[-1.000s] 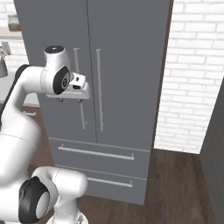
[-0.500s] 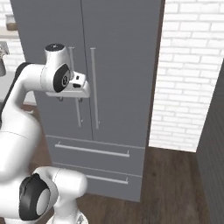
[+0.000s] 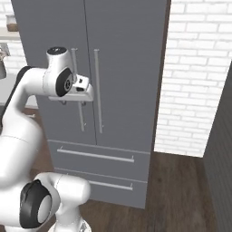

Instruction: Take the strawberry from the fridge and place it on top of the pancake, located on the dining counter.

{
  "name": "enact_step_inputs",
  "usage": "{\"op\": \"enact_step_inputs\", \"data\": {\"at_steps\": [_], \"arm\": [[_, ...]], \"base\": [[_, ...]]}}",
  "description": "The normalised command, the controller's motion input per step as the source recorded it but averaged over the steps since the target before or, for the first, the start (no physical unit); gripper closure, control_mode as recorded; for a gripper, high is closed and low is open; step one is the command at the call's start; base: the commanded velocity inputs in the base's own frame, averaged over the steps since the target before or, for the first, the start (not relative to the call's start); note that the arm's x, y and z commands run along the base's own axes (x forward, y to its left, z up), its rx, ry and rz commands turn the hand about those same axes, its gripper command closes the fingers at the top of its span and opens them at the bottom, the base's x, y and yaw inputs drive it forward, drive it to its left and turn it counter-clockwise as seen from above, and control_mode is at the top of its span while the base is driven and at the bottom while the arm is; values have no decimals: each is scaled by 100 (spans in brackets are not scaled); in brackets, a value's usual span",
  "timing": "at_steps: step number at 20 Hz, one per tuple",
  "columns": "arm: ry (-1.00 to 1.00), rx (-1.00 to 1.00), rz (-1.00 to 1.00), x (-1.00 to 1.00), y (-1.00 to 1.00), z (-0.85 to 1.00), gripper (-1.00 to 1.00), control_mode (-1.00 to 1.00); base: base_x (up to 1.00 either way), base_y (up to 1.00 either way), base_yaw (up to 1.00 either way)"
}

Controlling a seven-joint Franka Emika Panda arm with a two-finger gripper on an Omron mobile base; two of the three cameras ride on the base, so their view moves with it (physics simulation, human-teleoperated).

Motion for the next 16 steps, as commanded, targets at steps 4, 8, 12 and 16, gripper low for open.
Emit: {"op": "enact_step_inputs", "data": {"at_steps": [4,8,12,16], "arm": [[-30,0,0,59,0,0,-100,-100],[-40,0,-1,43,0,0,-100,-100],[-22,0,-11,42,-5,0,-100,-100],[-13,3,-12,31,-16,0,-100,-100]], "base": [[0,0,0],[0,0,0],[0,0,0],[0,0,0]]}}
